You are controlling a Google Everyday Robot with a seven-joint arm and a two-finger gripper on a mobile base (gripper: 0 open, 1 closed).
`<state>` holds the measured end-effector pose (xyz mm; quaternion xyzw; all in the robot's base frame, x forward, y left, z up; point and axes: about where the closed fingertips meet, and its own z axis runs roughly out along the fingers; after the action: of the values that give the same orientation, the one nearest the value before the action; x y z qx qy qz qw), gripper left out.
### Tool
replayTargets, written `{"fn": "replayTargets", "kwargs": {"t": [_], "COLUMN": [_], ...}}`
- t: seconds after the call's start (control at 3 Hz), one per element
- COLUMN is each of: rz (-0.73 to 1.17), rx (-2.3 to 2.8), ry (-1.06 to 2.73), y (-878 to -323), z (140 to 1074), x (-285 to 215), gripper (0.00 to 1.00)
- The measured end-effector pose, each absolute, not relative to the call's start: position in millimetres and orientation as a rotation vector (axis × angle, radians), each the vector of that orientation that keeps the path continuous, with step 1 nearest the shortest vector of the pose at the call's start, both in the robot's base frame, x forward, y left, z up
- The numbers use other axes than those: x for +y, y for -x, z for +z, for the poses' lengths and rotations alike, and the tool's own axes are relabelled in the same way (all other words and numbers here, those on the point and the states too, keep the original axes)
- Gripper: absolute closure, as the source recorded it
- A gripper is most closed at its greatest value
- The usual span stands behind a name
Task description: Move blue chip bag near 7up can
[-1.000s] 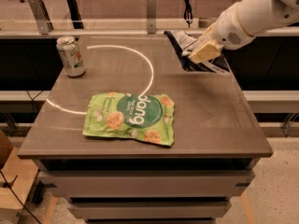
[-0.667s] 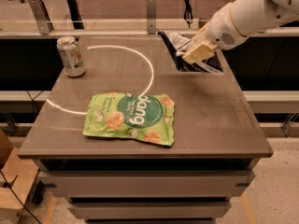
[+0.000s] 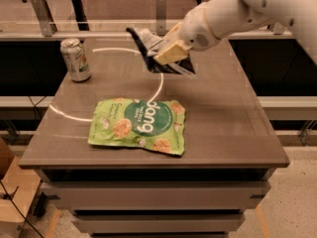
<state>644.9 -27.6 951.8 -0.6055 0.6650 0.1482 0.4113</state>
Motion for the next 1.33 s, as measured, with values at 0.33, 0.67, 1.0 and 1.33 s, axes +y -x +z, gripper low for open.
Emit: {"fn": "replayTargets", "kwargs": {"t": [0.33,0.67,1.0,1.33], "rz": [0.466,0.508,0.531,0.530], "rx": [1.586,1.548,1.536,1.544], "ry": [1.565,1.594,1.612,1.611], "y": [-644,-644,-648,-656], "z": [942,924,905,891], "x": [33,79,112,128], "gripper": [1.00,0.82,0.58,0.35]}}
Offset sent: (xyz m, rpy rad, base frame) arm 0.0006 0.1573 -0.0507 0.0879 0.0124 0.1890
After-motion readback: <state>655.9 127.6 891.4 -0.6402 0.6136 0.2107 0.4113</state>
